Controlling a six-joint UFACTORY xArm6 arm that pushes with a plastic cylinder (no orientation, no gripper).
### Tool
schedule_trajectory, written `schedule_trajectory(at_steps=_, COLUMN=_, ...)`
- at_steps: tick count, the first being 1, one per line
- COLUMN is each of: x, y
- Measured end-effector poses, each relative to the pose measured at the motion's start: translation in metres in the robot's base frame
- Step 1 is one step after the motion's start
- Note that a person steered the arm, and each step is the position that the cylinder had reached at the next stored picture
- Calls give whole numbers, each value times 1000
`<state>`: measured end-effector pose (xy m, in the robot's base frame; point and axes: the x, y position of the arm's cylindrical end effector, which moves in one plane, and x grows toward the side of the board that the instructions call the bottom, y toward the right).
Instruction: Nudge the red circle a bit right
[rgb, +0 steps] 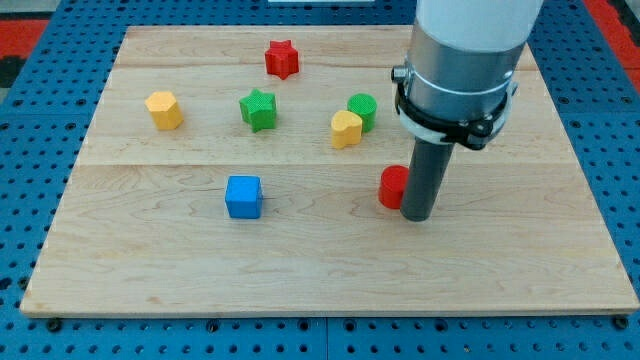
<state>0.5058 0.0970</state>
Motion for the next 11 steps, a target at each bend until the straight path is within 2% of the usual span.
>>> schedule_trajectory(at_steps=1, x=-8, y=-3)
schedule_trajectory(at_steps=2, x=-7, y=-79)
schedule_trajectory(at_steps=3, x=-9, y=-121)
schedule_trajectory(at_steps=6, x=-53, y=-116)
schedule_trajectory(at_steps=8, x=-56, y=-103)
schedule_trajectory(at_steps=9, x=-64, y=-64)
schedule_trajectory(at_steps=11, x=-100, y=-43)
